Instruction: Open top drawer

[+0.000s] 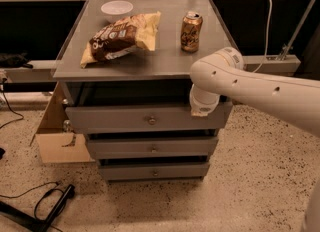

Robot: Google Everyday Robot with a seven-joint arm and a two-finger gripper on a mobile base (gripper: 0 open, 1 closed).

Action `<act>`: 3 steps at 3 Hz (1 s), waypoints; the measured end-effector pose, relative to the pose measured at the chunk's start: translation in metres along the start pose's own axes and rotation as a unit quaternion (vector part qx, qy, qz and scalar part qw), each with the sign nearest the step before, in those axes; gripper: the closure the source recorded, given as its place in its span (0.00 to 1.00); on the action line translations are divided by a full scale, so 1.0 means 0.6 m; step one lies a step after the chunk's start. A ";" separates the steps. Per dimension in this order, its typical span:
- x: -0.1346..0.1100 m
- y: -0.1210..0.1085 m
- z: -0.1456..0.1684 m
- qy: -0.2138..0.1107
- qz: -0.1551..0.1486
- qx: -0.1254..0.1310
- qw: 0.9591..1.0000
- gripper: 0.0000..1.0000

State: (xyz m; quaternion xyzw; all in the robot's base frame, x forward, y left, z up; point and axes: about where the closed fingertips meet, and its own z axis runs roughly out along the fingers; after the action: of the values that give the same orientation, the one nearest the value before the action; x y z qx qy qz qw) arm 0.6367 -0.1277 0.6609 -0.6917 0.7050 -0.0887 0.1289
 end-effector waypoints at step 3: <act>-0.004 -0.016 -0.010 0.000 0.000 0.000 1.000 1.00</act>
Offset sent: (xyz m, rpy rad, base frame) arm -0.3396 -0.1989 0.0864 -0.3702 0.7219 0.1108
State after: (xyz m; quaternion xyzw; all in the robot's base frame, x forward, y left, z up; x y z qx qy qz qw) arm 0.6442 -0.1261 0.6699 -0.6918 0.7050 -0.0886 0.1288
